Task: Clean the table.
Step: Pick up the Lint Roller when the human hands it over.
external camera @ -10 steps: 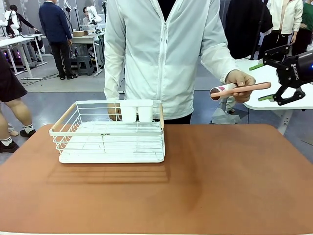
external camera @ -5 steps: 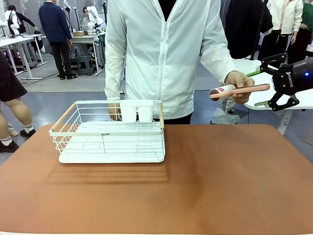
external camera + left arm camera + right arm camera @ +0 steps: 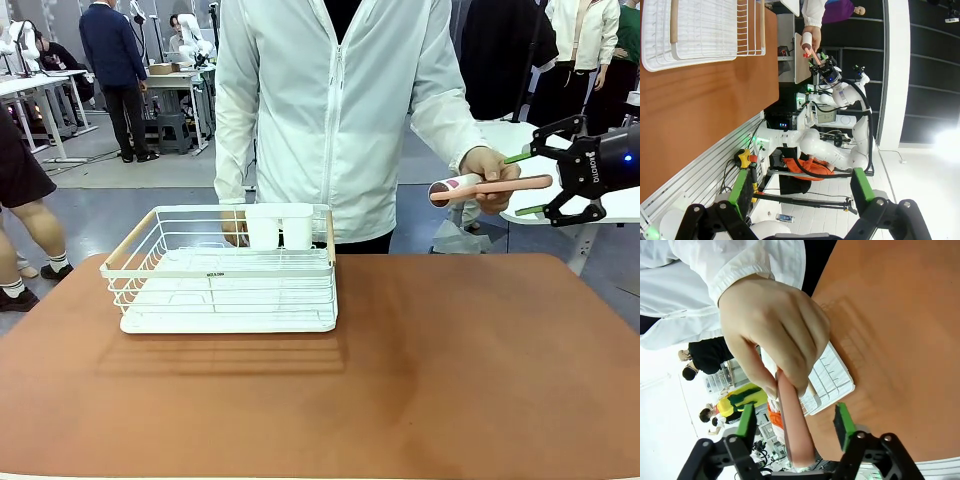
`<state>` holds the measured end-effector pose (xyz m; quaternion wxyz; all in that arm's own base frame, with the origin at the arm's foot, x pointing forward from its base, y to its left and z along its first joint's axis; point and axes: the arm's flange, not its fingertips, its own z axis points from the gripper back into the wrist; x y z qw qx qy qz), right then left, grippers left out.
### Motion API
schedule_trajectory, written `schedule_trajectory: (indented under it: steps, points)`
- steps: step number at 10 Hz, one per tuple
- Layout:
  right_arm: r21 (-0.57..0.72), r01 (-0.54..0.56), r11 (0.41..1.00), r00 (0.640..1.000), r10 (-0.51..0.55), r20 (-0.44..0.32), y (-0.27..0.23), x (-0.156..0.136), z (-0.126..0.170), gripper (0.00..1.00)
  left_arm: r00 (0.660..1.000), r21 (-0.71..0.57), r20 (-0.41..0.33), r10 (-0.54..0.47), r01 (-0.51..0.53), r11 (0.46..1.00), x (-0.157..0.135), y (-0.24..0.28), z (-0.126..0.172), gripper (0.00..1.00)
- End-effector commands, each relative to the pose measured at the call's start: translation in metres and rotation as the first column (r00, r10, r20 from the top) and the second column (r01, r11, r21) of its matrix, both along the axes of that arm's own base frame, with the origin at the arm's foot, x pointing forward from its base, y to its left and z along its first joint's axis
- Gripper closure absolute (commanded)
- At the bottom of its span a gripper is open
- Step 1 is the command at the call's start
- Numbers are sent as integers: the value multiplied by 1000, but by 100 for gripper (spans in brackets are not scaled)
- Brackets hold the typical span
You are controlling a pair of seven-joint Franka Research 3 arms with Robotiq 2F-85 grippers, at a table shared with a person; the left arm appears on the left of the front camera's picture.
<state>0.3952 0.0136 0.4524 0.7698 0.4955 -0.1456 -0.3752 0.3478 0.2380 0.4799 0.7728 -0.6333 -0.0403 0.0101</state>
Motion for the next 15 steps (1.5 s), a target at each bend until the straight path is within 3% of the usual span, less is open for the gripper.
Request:
schedule_trajectory:
  steps: [1,3,4,5,6,7,8,9,15]
  points:
    - [29,-2,1000,999,1,32,1,7,-10,42,1000,-8,5,0,0,1000,-4,1,2,0]
    - [32,4,999,999,-6,46,1,10,-11,61,1000,-8,5,0,0,1000,-4,1,2,0]
    - [35,7,999,999,-9,45,1,11,-11,54,1000,-8,5,0,0,1000,-4,1,2,0]
    - [37,8,999,999,-10,41,1,12,-12,80,1000,-8,5,0,0,1000,-4,1,2,0]
    - [36,9,999,999,-10,40,2,12,-13,73,1000,-8,5,0,0,1000,-4,1,2,0]
    - [39,11,999,999,-12,40,1,12,-12,99,1000,-8,5,0,0,1000,-4,1,2,0]
    - [41,12,999,999,-13,43,0,11,-12,92,1000,-8,5,0,0,1000,-4,1,2,0]
    - [42,12,999,999,-14,44,-1,11,-11,100,1000,-8,5,0,0,1000,-4,1,2,0]
    - [30,12,999,1000,-13,13,-2,8,-9,98,1000,-8,5,0,0,1000,-4,1,2,0]
